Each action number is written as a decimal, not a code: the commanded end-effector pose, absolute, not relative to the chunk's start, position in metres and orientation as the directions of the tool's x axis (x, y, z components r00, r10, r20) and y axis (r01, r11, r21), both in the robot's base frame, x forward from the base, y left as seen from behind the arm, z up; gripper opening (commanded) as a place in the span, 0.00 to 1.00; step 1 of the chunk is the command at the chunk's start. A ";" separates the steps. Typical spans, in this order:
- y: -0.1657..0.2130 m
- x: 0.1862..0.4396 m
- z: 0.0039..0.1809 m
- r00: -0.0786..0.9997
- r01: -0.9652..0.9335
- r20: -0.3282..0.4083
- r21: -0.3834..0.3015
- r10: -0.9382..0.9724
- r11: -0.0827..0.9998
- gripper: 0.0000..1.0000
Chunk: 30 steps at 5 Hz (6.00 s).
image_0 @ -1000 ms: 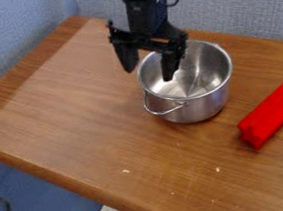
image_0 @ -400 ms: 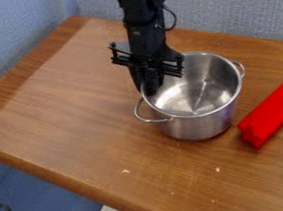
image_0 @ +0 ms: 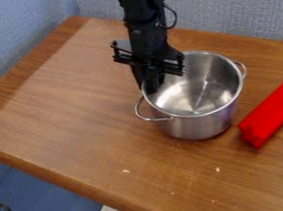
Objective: Move the red object from the metal pot to the table
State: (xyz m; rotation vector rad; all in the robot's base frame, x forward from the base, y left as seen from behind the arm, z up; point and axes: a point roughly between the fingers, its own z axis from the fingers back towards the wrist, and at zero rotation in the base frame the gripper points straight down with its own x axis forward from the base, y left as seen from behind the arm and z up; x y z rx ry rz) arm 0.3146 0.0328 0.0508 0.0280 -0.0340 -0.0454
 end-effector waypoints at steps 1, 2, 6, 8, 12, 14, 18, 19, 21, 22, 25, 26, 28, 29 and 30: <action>0.035 0.323 0.061 0.995 0.065 0.068 0.035 -0.067 0.997 0.00; 0.032 0.325 0.061 0.993 0.095 0.070 0.033 -0.097 0.995 0.00; 0.022 0.339 0.060 0.957 0.270 0.093 0.052 -0.274 0.961 0.00; 0.013 0.345 0.055 0.896 0.418 0.142 0.046 -0.420 0.907 0.00; 0.006 0.347 0.093 0.851 0.442 0.287 0.059 -0.439 0.895 0.00; 0.037 0.343 0.110 0.892 0.331 0.315 0.030 -0.323 0.943 0.00; 0.002 0.347 0.099 0.864 0.394 0.334 0.018 -0.377 0.919 0.00; 0.000 0.346 0.096 0.862 0.397 0.333 0.021 -0.381 0.917 0.00; 0.002 0.345 0.087 0.870 0.392 0.313 0.027 -0.380 0.919 0.00; 0.003 0.345 0.082 0.876 0.385 0.301 0.031 -0.376 0.922 0.00; 0.019 0.339 0.082 0.907 0.315 0.285 0.030 -0.310 0.949 0.00; 0.026 0.336 0.083 0.917 0.284 0.284 0.033 -0.281 0.958 0.00; 0.021 0.341 0.081 0.915 0.268 0.311 0.012 -0.258 0.963 0.00; 0.019 0.344 0.079 0.916 0.256 0.321 -0.001 -0.242 0.967 0.00; 0.019 0.344 0.078 0.920 0.245 0.318 -0.011 -0.229 0.969 0.00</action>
